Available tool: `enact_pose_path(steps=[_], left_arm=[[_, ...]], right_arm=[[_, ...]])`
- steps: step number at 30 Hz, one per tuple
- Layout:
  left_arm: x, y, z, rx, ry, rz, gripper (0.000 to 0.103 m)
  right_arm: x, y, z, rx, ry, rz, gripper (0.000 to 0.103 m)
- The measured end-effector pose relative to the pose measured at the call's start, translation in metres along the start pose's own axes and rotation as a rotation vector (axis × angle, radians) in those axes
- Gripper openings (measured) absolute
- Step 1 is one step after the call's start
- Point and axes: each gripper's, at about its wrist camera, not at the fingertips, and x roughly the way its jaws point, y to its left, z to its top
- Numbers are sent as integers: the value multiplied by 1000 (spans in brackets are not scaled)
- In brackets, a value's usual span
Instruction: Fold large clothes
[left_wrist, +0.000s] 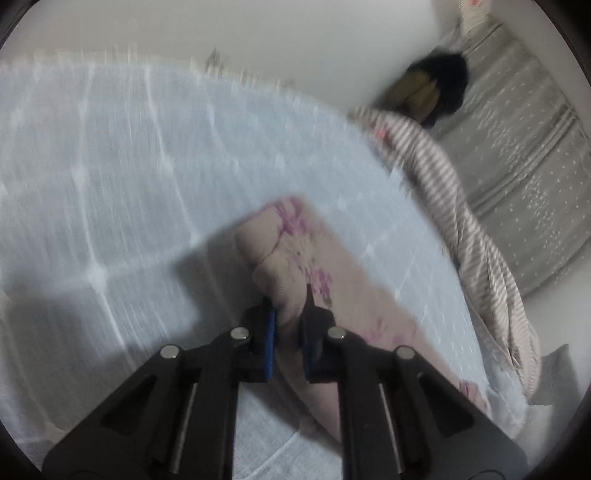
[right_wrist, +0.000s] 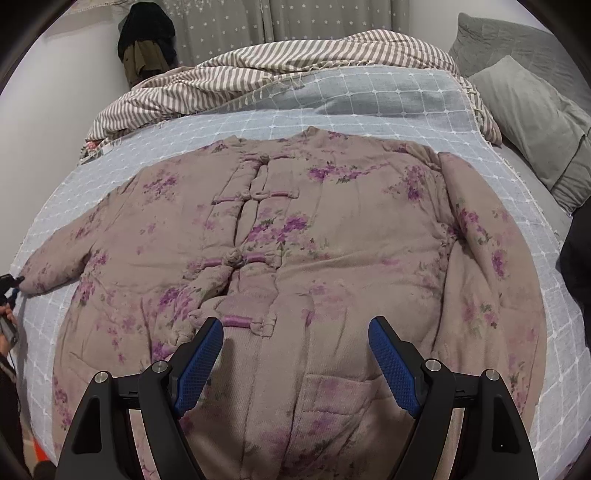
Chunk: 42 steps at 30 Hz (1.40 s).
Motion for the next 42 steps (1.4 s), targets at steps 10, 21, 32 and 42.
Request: enact_pose_path(steps=[10, 21, 32, 42], left_arm=[[-6, -40, -18, 241, 60, 185, 74], [-91, -94, -87, 441, 258, -44, 91], [-171, -127, -188, 624, 451, -262, 91], [-210, -170, -253, 708, 437, -457, 91]], right_arm=[[-59, -58, -5, 68, -85, -57, 82], [-97, -158, -76, 238, -14, -86, 82], [-105, -188, -138, 195, 11, -144, 81], [-50, -195, -163, 238, 124, -53, 74]])
